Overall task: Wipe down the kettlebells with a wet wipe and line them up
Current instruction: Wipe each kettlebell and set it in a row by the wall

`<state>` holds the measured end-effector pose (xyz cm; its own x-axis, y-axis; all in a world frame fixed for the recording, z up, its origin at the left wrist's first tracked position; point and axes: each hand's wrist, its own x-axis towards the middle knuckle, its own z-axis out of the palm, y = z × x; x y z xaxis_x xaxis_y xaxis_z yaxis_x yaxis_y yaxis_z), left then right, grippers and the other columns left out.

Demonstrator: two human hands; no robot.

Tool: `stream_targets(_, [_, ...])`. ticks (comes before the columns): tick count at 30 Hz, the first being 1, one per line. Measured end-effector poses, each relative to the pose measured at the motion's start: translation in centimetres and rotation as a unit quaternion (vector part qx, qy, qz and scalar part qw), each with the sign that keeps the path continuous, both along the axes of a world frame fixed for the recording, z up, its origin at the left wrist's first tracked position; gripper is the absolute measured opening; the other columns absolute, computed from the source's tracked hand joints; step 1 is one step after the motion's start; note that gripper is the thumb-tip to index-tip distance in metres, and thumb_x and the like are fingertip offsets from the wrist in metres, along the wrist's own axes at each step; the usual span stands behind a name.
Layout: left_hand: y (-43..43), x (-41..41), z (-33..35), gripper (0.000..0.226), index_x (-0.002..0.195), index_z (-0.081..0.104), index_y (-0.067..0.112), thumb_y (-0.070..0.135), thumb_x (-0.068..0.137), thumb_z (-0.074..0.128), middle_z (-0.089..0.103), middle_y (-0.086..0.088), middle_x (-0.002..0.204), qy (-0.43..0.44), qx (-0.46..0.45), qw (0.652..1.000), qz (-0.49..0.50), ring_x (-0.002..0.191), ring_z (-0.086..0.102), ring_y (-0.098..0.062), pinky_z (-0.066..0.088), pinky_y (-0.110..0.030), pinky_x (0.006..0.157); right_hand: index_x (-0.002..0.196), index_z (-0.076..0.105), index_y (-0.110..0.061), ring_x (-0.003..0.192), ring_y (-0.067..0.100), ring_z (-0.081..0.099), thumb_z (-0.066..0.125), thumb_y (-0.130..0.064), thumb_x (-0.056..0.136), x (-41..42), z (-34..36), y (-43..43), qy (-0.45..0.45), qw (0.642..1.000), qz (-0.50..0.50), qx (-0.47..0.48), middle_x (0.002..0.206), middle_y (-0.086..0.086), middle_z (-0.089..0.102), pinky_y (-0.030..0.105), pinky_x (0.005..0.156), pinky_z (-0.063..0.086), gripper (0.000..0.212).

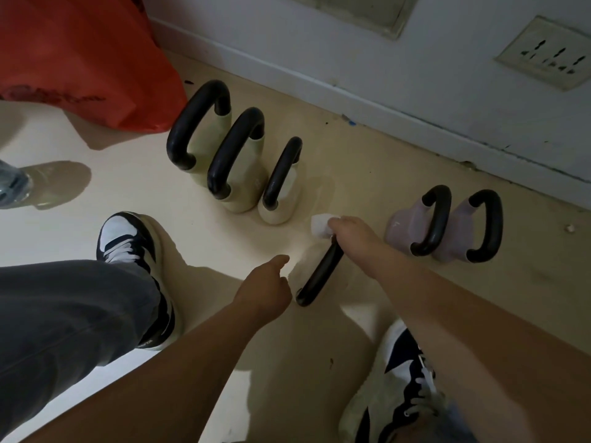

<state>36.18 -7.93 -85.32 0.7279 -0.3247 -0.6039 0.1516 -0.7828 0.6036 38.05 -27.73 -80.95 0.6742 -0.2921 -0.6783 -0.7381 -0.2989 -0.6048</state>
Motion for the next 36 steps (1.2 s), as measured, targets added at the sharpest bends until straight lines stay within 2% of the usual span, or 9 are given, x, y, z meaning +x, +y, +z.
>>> stream_targets(10, [-0.8,0.8,-0.6,0.053,0.149,0.045,0.022,0.008,0.097,0.043,0.052,0.001,0.149,0.030,0.000,0.998,0.050,0.133,0.051,-0.020,0.041,-0.032,0.108,0.103,0.061,-0.013,0.079,0.021,0.055,0.045,-0.033,0.103,-1.2,-0.9,3.1,-0.017,0.892,-0.419,0.169,0.090,0.005,0.059,0.030,0.066,0.042,0.026])
stream_targets(12, [-0.8,0.7,-0.4,0.053,0.148,0.046,0.020,0.007,0.096,0.044,0.053,-0.001,0.147,0.031,0.007,0.998,0.058,0.132,0.052,-0.021,0.041,-0.031,0.106,0.122,0.058,-0.015,0.107,0.026,0.057,0.033,-0.029,0.107,-1.7,-0.1,5.1,-0.069,0.928,-0.361,0.063,0.116,0.009,0.062,0.034,0.087,0.045,0.032])
stream_targets(14, [-0.7,0.5,-0.3,0.052,0.146,0.048,0.019,0.009,0.095,0.047,0.055,-0.002,0.146,0.030,0.009,0.998,0.051,0.131,0.053,-0.021,0.042,-0.031,0.106,0.153,0.039,-0.012,0.153,0.030,0.020,0.019,-0.030,0.108,-3.1,-0.3,7.1,-0.132,0.975,-0.143,-0.110,0.163,0.011,0.031,0.037,0.122,0.025,0.053])
stream_targets(16, [-0.3,0.0,-0.2,0.052,0.146,0.047,0.019,0.011,0.094,0.050,0.055,-0.003,0.146,0.031,0.014,0.999,0.040,0.130,0.054,-0.021,0.044,-0.033,0.107,0.158,0.027,-0.002,0.156,0.028,-0.018,0.010,-0.035,0.105,-5.8,-1.5,8.5,-0.166,0.947,0.076,-0.264,0.172,0.007,0.003,0.045,0.129,0.006,0.065])
stream_targets(18, [0.4,-0.5,0.3,0.055,0.148,0.046,0.017,0.008,0.094,0.048,0.053,-0.005,0.148,0.034,0.030,0.999,0.022,0.134,0.051,-0.023,0.042,-0.032,0.108,0.156,0.031,0.000,0.156,0.029,-0.018,0.020,-0.030,0.105,-8.5,-2.1,9.4,-0.175,0.906,0.161,-0.351,0.172,0.009,0.004,0.048,0.128,0.009,0.060])
stream_targets(27, [3.0,-1.9,2.6,0.058,0.151,0.041,0.018,0.009,0.094,0.046,0.050,-0.003,0.150,0.013,0.065,0.998,-0.005,0.136,0.049,-0.022,0.036,-0.023,0.101,0.155,0.039,-0.004,0.158,0.025,0.008,0.044,-0.018,0.101,-18.8,-4.7,12.1,-0.249,0.876,0.290,-0.295,0.169,0.004,0.017,0.047,0.122,0.032,0.056])
stream_targets(31, [2.4,-2.5,3.2,0.057,0.152,0.039,0.019,0.011,0.096,0.046,0.047,-0.002,0.153,0.016,0.043,0.999,0.004,0.138,0.047,-0.022,0.038,-0.028,0.110,0.124,0.064,0.001,0.136,0.044,0.049,0.031,-0.029,0.101,-19.5,-3.9,11.5,-0.126,0.967,-0.106,-0.195,0.144,0.022,0.055,0.054,0.106,0.049,0.051])
stream_targets(33, [2.4,-2.7,3.1,0.057,0.152,0.040,0.021,0.011,0.096,0.046,0.047,-0.001,0.152,0.024,0.036,0.999,0.011,0.136,0.048,-0.021,0.040,-0.030,0.111,0.127,0.058,-0.004,0.127,0.037,0.053,0.029,-0.040,0.100,-15.8,-1.3,10.1,-0.103,0.897,-0.430,0.003,0.131,0.015,0.057,0.046,0.107,0.045,0.053])
stream_targets(36, [3.1,-3.2,3.0,0.057,0.151,0.041,0.022,0.010,0.095,0.045,0.048,-0.001,0.151,0.040,0.039,0.998,0.008,0.135,0.049,-0.021,0.040,-0.029,0.110,0.149,0.049,-0.016,0.136,0.028,0.049,0.035,-0.041,0.108,-10.2,1.2,7.7,-0.034,0.809,-0.537,0.238,0.149,0.012,0.052,0.036,0.118,0.033,0.050])
